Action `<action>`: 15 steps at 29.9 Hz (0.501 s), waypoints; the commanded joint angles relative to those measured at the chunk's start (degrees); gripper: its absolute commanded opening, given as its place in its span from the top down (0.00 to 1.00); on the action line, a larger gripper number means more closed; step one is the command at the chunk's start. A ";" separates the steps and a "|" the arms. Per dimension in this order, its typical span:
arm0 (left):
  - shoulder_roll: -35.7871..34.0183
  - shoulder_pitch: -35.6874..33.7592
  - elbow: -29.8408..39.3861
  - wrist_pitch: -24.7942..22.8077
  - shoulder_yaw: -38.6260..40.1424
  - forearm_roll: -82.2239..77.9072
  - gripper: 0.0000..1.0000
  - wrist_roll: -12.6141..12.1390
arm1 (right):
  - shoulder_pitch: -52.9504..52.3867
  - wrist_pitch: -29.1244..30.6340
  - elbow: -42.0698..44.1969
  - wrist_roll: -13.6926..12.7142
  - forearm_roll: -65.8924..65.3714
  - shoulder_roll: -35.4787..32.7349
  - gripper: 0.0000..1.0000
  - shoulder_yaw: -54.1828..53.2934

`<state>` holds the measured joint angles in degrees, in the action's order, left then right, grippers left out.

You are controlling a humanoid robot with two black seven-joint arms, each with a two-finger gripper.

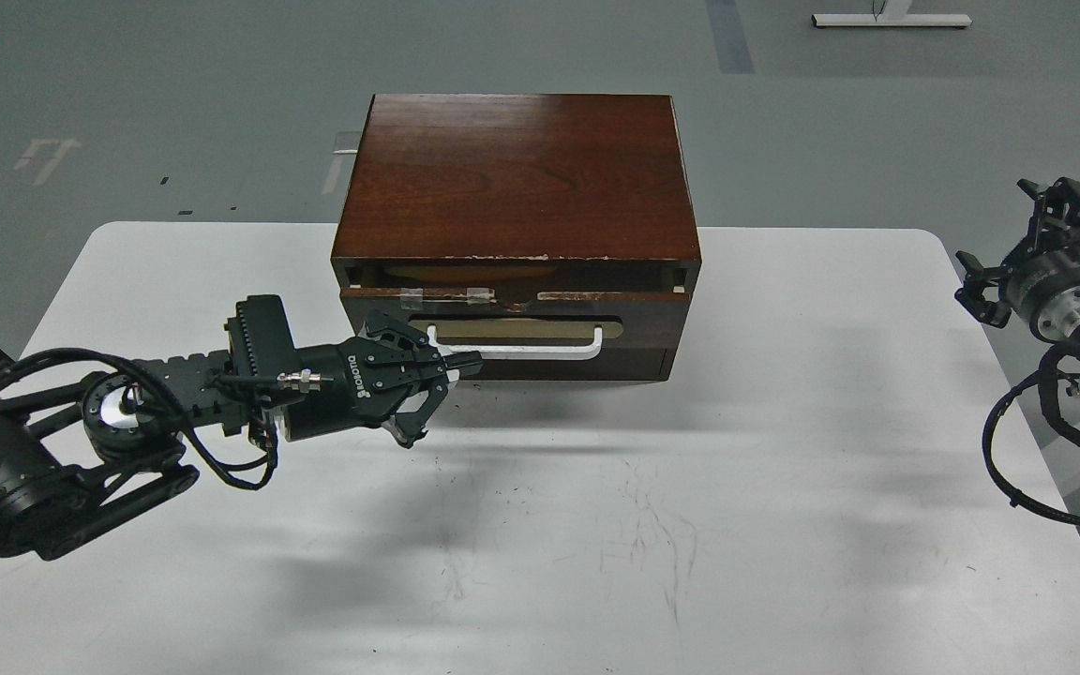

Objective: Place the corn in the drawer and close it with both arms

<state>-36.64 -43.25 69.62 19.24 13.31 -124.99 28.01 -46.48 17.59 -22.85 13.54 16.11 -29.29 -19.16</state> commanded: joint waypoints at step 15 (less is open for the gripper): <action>4.30 -3.15 -6.42 0.62 0.05 -0.01 1.00 -0.01 | 0.25 -0.01 -0.01 -0.01 -0.03 -0.06 0.00 0.00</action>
<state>-33.07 -46.23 63.76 19.50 13.33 -124.98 28.01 -46.31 17.59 -22.85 13.54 16.15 -29.37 -19.16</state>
